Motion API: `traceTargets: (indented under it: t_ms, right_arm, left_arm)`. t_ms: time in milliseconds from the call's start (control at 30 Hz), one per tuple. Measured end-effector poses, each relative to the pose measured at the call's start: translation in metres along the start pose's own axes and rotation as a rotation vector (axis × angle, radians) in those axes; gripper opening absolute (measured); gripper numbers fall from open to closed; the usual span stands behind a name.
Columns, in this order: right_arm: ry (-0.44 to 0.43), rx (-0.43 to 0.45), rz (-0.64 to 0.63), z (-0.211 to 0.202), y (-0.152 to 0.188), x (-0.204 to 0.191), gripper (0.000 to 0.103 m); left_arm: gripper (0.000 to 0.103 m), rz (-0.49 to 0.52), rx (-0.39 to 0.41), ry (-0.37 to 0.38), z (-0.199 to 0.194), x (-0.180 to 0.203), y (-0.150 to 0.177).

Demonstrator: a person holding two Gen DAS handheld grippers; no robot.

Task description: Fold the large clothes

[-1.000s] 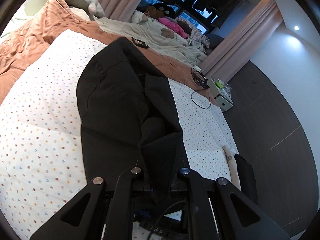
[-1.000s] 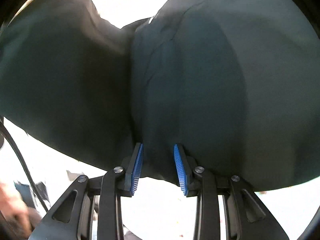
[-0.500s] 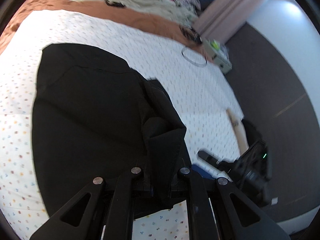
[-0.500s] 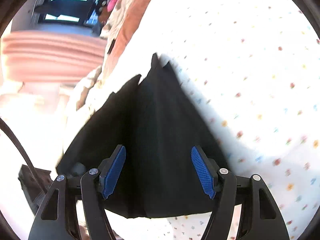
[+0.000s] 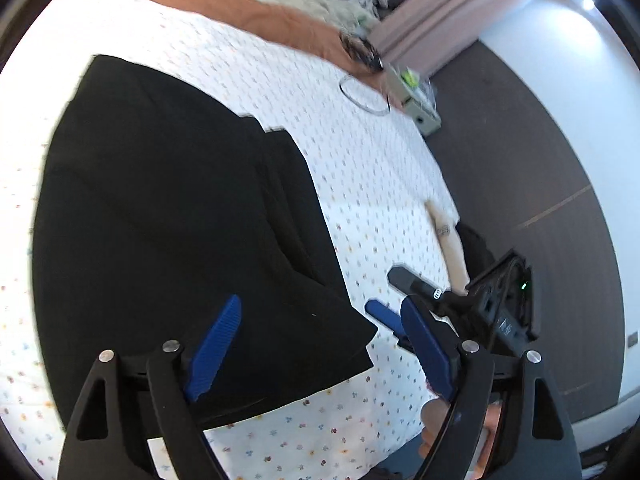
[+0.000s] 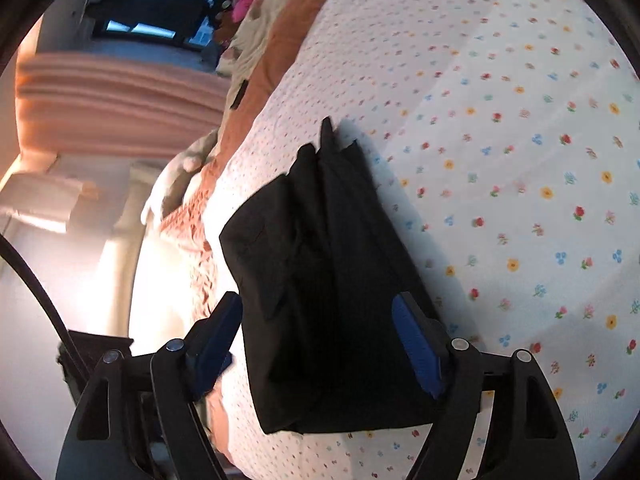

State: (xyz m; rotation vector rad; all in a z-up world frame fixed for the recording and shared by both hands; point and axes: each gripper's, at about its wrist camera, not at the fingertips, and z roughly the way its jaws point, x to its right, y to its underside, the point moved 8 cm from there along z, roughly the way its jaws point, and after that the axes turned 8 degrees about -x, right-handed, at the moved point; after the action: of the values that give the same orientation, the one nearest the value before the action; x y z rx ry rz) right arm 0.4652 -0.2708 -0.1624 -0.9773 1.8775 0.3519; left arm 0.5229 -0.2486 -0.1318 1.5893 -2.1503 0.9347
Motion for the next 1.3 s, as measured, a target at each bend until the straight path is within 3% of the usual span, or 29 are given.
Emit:
traceTargets:
  t_ms: [167,367,467,533,567,600,667,867,1000,1133,1300]
  right_arm:
    - [0.053,-0.075,-0.09,0.023,0.015,-0.015,0.076]
    - [0.11,-0.128,-0.151,0.053,0.033,-0.034,0.076]
    - [0.137,-0.11,-0.182,0.055,0.038,-0.043,0.076]
    - [0.137,-0.1,-0.217,0.053,0.04,-0.051,0.061]
    - [0.142,-0.1,-0.23,0.052,0.041,-0.053,0.036]
    - [0.149,-0.099,-0.248,0.051,0.041,-0.053,0.018]
    - [0.155,-0.091,-0.281,0.046,0.04,-0.052,0.01]
    - [0.191,-0.077,-0.352,0.025,0.041,-0.039,0.007]
    - [0.216,-0.1,-0.367,0.014,0.045,-0.022,0.006]
    - [0.226,-0.11,-0.365,0.002,0.046,-0.008,0.006]
    - [0.242,-0.085,-0.365,-0.016,0.045,-0.001,0.006]
  left_arm:
    - [0.083,-0.045,0.066,-0.127,-0.04,-0.04,0.007]
    - [0.083,-0.171,0.121,-0.188,-0.073,-0.107,0.035]
    - [0.083,-0.232,0.125,-0.212,-0.077,-0.137,0.049]
    - [0.083,-0.263,0.12,-0.209,-0.075,-0.153,0.057]
    - [0.083,-0.271,0.112,-0.203,-0.073,-0.158,0.061]
    - [0.083,-0.275,0.104,-0.197,-0.07,-0.162,0.064]
    - [0.081,-0.275,0.092,-0.191,-0.065,-0.168,0.073]
    - [0.06,-0.278,0.063,-0.163,-0.047,-0.165,0.084]
    - [0.059,-0.24,0.077,-0.18,-0.047,-0.156,0.086]
    - [0.05,-0.22,0.091,-0.173,-0.047,-0.143,0.083]
    - [0.05,-0.208,0.084,-0.163,-0.044,-0.137,0.084]
